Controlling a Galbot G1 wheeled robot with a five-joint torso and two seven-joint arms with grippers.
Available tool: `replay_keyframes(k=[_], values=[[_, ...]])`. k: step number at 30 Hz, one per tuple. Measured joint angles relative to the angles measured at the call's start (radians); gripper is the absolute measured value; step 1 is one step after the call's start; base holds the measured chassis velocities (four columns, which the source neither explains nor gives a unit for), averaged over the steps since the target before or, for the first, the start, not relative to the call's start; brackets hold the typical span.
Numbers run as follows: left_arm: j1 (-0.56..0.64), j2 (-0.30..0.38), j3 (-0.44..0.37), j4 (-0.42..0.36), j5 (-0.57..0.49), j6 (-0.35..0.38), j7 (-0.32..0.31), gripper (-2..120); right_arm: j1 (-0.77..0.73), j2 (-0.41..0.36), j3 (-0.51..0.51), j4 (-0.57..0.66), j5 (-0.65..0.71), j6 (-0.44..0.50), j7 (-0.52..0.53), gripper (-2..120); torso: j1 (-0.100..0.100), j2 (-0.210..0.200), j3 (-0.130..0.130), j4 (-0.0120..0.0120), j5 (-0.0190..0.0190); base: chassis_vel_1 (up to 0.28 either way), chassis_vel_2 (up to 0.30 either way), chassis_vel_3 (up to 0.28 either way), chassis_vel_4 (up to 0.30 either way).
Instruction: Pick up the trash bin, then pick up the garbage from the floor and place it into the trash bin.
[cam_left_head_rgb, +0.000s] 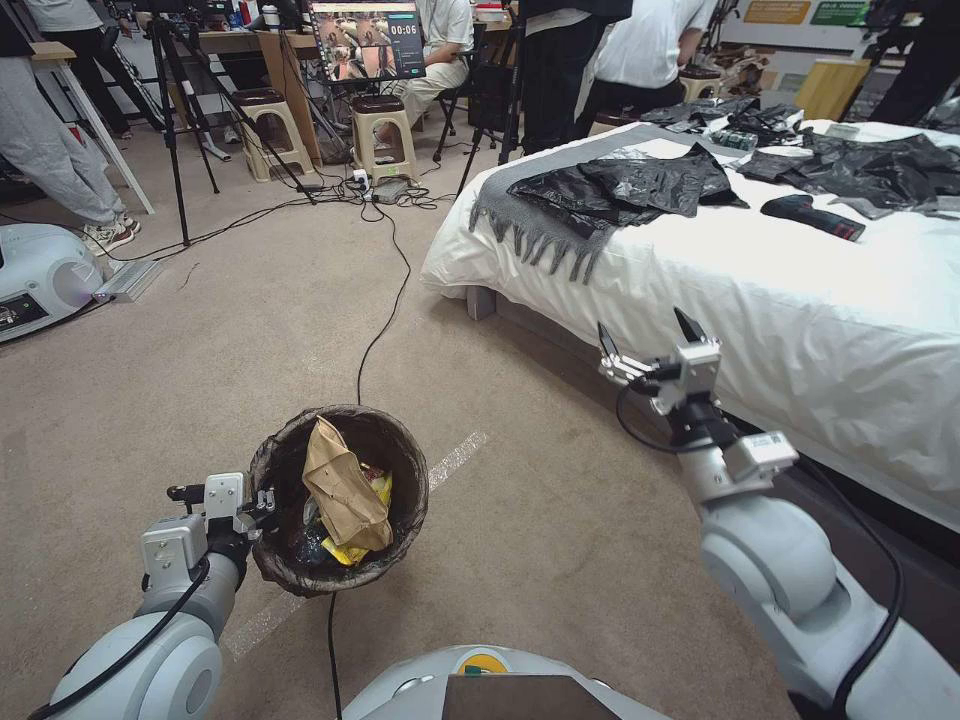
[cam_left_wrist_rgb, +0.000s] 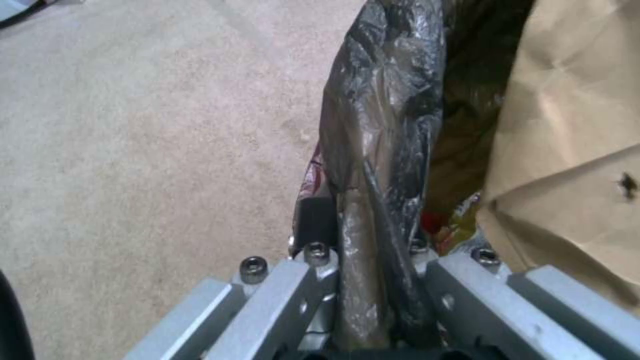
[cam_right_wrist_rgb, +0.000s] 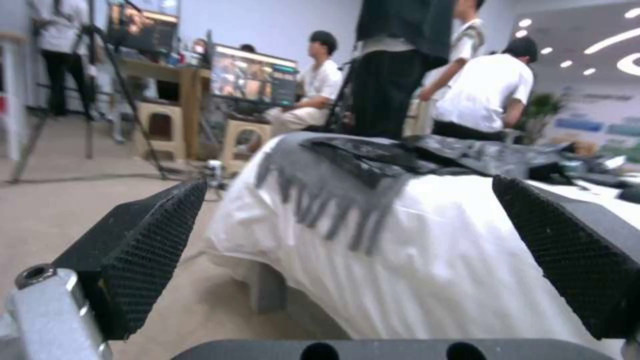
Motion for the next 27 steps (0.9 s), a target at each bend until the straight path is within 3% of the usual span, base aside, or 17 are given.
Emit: replay_keyframes(k=[3,5,10,27], values=[[0.002,-0.003,0.000,0.000,0.007,-0.001,0.002,3,-0.039,0.039,0.018,0.007,-0.042,0.013,-0.007,100,0.000,0.000,0.000,0.0004,0.0000,0.000,0.000,0.000,0.000],[0.005,-0.006,0.000,0.000,0.015,-0.002,0.003,3,-0.119,0.132,0.053,0.023,-0.109,0.044,-0.027,100,0.000,0.000,0.000,0.0002,0.0000,0.000,0.000,0.000,0.000],[0.005,-0.008,0.002,0.000,0.025,-0.002,0.006,3,-0.173,0.216,0.069,0.039,-0.138,0.066,-0.034,100,0.000,0.000,0.000,-0.0002,-0.0001,0.000,0.000,0.000,0.000],[0.013,-0.023,0.006,0.000,0.084,-0.013,0.034,3,-0.168,0.276,0.067,0.028,-0.161,0.078,-0.036,100,0.000,0.000,0.000,0.0000,0.0000,0.000,0.000,0.000,0.000]])
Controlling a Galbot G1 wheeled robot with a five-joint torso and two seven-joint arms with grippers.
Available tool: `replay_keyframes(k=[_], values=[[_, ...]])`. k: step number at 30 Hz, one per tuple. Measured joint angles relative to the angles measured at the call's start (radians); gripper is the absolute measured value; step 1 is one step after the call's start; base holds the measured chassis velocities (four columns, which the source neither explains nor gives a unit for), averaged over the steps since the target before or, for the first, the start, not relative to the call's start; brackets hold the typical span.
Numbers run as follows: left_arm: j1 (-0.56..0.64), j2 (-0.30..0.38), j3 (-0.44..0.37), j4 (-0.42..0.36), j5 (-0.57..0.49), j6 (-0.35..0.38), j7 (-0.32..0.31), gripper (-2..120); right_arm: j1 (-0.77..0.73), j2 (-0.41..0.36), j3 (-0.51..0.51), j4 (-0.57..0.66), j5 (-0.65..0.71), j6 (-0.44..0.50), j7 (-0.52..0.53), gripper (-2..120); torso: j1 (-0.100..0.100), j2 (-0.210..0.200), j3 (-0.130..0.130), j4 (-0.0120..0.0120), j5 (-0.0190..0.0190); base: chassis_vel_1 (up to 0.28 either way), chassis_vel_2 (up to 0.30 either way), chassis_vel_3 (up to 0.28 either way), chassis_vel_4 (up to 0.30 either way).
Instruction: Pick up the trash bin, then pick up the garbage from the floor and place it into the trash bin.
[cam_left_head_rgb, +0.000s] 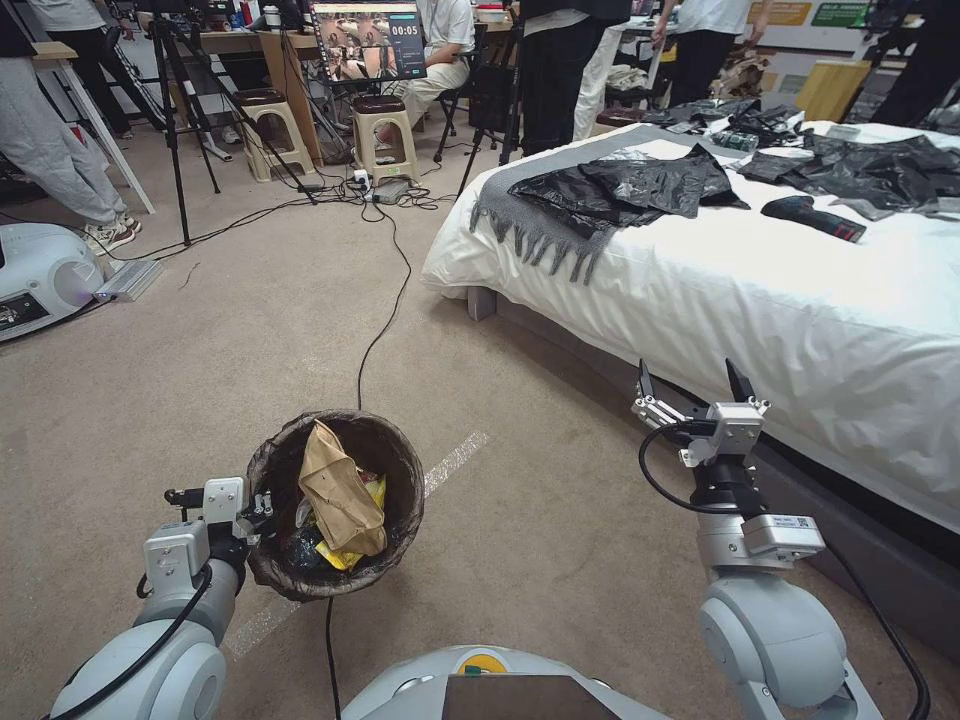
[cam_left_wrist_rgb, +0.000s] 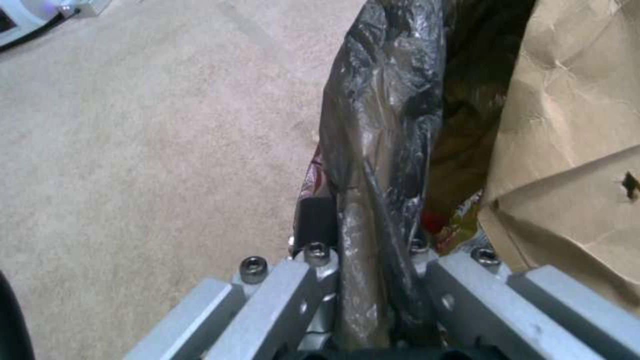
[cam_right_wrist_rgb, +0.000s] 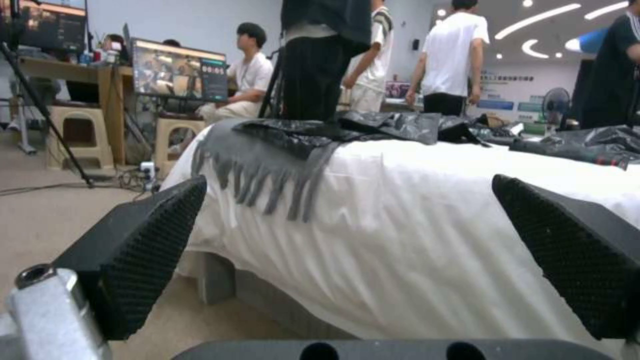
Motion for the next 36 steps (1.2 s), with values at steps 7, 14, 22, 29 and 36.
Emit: replay_keyframes(k=[7,14,22,29,36], values=[[-0.004,0.000,-0.001,0.000,-0.002,-0.001,0.002,3,-0.007,0.011,-0.012,-0.002,-0.009,0.005,-0.001,100,0.000,0.000,0.000,0.0000,0.0000,0.008,0.008,0.006,0.015],[-0.007,-0.001,-0.001,0.000,-0.007,-0.004,0.004,3,-0.007,0.019,-0.019,-0.012,-0.013,0.004,-0.001,100,0.000,0.000,0.000,0.0002,0.0000,0.053,0.049,0.056,0.048],[-0.010,0.001,0.001,0.000,-0.016,-0.004,0.005,3,-0.012,0.025,-0.026,-0.017,-0.021,0.003,-0.001,100,0.000,0.000,0.000,0.0000,0.0001,0.079,0.070,0.071,0.066],[-0.013,-0.002,0.002,0.000,-0.017,-0.004,0.007,3,-0.017,0.013,-0.027,-0.006,-0.021,0.000,0.000,100,0.000,0.000,0.000,0.0002,0.0000,0.080,0.082,0.068,0.072],[-0.013,-0.004,0.000,0.000,-0.017,-0.004,0.007,3,-0.016,0.013,-0.032,-0.009,-0.020,0.000,0.001,100,0.000,0.000,0.000,0.0001,0.0001,0.082,0.076,0.090,0.075]])
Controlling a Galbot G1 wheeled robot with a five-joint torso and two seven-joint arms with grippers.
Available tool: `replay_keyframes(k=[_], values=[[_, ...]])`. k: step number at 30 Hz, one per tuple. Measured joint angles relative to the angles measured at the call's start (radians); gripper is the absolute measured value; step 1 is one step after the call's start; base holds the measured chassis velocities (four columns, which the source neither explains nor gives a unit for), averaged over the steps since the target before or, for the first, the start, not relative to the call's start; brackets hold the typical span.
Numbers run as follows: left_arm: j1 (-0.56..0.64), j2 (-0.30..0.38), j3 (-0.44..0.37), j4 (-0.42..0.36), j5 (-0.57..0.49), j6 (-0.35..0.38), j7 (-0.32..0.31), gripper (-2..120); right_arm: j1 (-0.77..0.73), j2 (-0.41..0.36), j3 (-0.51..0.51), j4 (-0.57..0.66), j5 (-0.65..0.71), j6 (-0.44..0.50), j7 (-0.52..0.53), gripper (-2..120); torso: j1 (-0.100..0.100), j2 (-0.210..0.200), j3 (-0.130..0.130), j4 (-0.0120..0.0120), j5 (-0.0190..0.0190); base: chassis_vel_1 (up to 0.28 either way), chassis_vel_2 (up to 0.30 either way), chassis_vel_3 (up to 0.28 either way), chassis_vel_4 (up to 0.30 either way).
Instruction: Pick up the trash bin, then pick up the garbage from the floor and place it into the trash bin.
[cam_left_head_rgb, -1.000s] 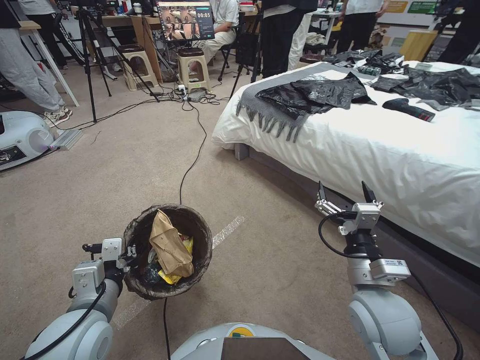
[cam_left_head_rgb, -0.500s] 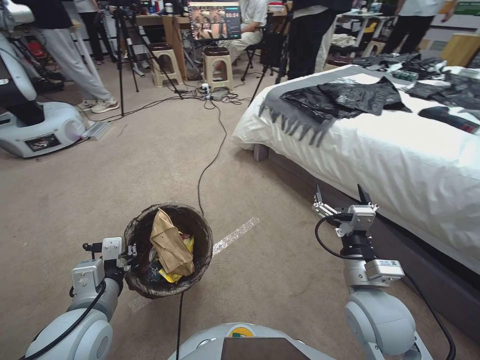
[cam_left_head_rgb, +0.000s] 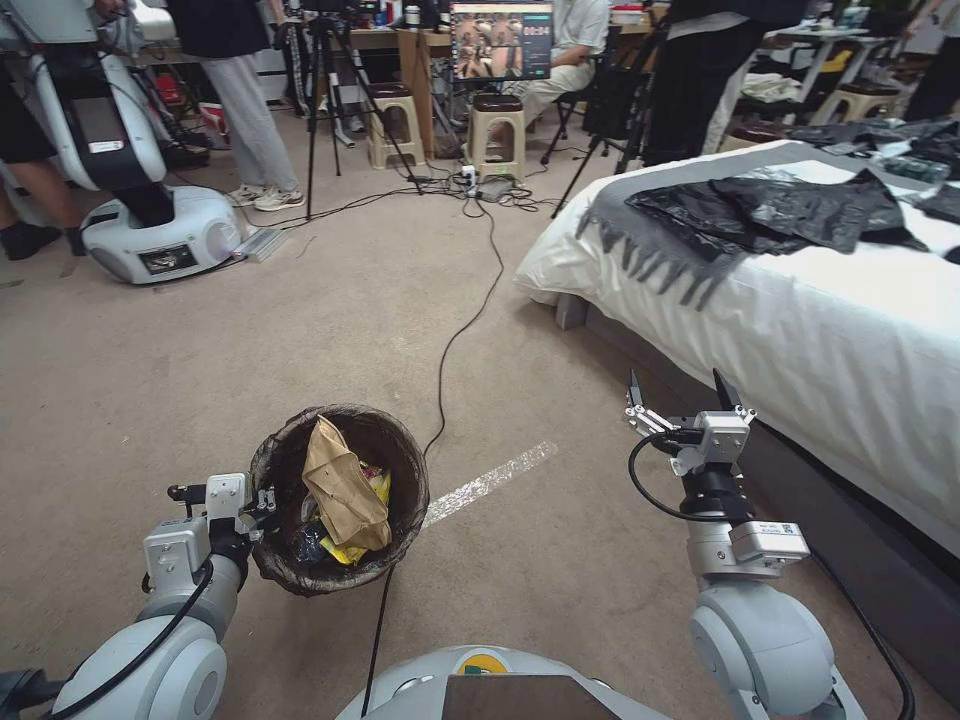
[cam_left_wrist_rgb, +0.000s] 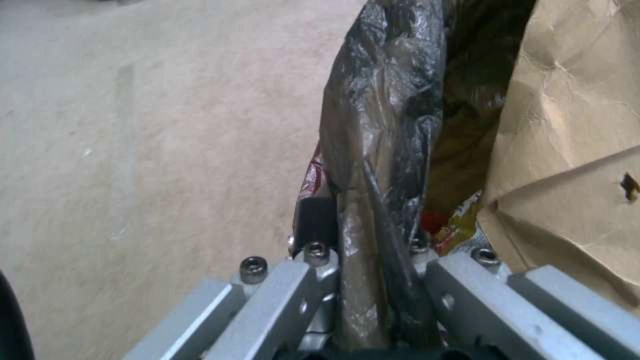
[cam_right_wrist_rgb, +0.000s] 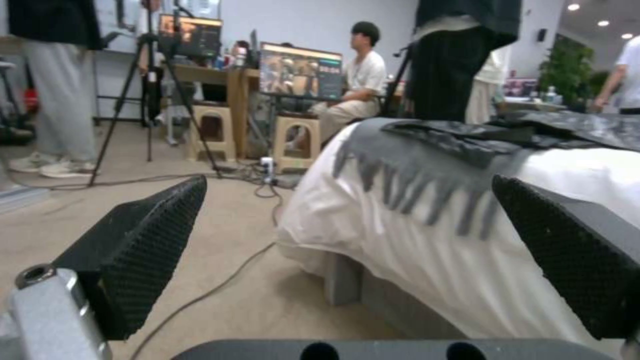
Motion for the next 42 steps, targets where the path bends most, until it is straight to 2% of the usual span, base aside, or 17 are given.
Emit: replay_keyframes(k=[26,39,42], values=[[0.002,0.002,0.001,0.000,0.002,-0.006,0.000,3,-0.001,0.005,-0.003,0.000,0.007,-0.003,0.005,100,0.000,0.000,0.000,0.0001,0.0000,0.069,0.068,0.069,0.065],[0.008,0.004,0.009,0.000,0.008,-0.012,-0.002,3,-0.001,0.006,-0.005,0.000,0.008,-0.003,0.006,100,0.000,0.000,0.000,-0.0003,0.0000,0.017,0.013,0.008,0.015],[0.021,0.022,0.019,0.000,0.006,-0.003,-0.012,3,0.002,0.007,-0.007,0.000,0.009,-0.003,0.007,100,0.000,0.000,0.000,0.0000,-0.0001,0.000,0.000,0.000,0.000]])
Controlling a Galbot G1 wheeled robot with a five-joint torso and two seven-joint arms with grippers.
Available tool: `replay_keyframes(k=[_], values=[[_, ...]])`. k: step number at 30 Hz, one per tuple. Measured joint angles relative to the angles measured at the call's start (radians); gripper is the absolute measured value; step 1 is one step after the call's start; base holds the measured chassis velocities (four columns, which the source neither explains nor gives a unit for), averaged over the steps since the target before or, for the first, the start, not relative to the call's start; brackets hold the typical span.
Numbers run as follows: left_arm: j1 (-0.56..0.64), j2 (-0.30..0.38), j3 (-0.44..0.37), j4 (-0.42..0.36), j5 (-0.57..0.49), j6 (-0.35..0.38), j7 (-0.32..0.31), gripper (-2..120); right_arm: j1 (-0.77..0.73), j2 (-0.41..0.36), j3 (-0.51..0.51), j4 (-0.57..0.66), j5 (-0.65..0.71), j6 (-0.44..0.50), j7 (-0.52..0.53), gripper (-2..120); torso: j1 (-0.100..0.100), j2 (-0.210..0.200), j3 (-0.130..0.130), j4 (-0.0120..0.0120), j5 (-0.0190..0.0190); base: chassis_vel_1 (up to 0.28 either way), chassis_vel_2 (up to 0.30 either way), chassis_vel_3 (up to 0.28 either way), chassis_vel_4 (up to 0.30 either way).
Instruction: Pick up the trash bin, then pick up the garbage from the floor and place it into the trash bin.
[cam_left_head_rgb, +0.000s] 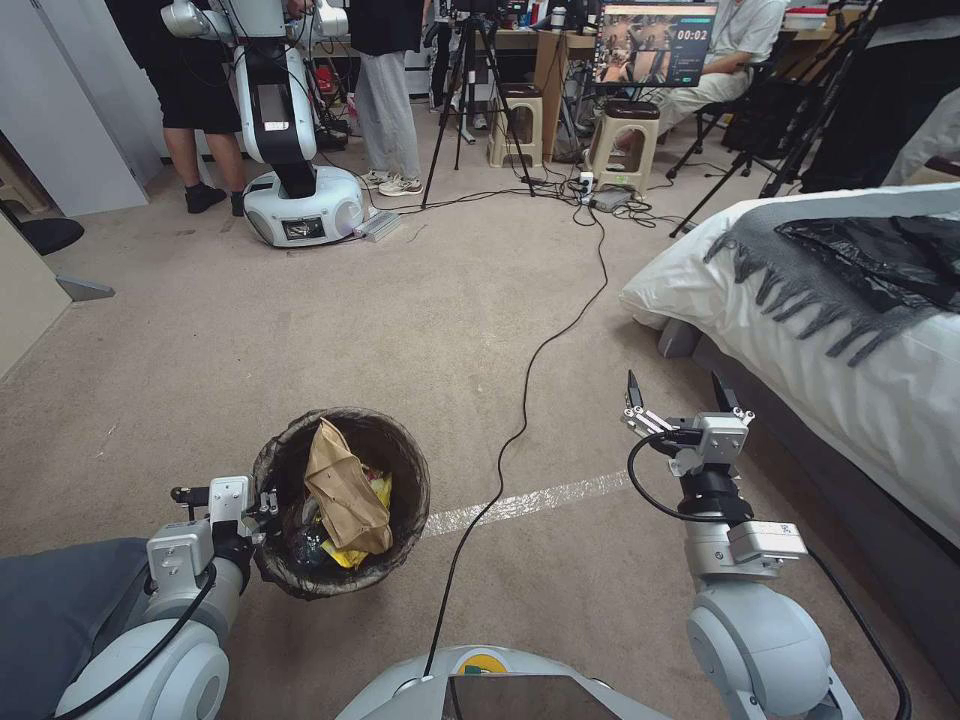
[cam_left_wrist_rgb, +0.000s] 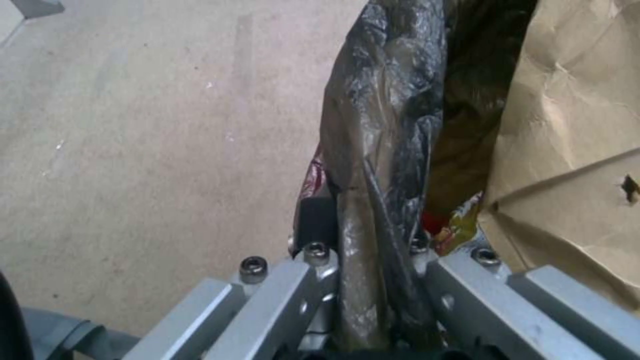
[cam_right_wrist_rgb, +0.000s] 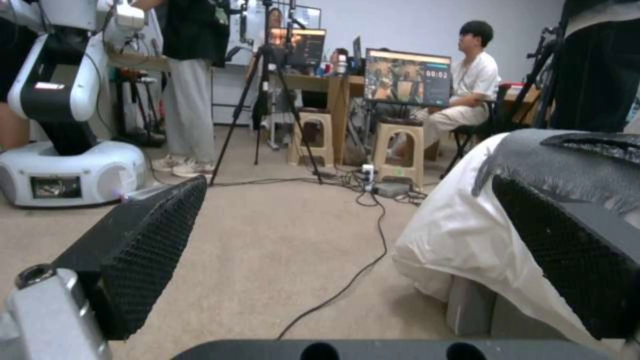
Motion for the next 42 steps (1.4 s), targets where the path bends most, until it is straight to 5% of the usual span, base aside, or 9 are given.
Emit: replay_keyframes(k=[6,23,42], values=[[0.003,0.011,-0.001,0.000,-0.035,0.019,-0.043,3,0.002,0.007,-0.004,-0.002,0.000,0.000,0.000,100,0.000,0.000,0.000,0.0000,0.0001,0.000,0.000,0.000,0.000],[-0.016,-0.001,0.043,0.000,-0.315,0.049,-0.299,3,0.000,0.018,-0.028,-0.009,-0.010,0.001,0.007,100,0.000,0.000,0.000,-0.0001,0.0000,0.000,0.000,0.000,0.000],[-0.029,0.001,0.079,0.000,-0.380,0.051,-0.370,3,-0.001,0.028,-0.052,-0.026,-0.028,0.005,0.011,100,0.000,0.000,0.000,0.0001,0.0001,0.000,0.000,0.000,0.000]])
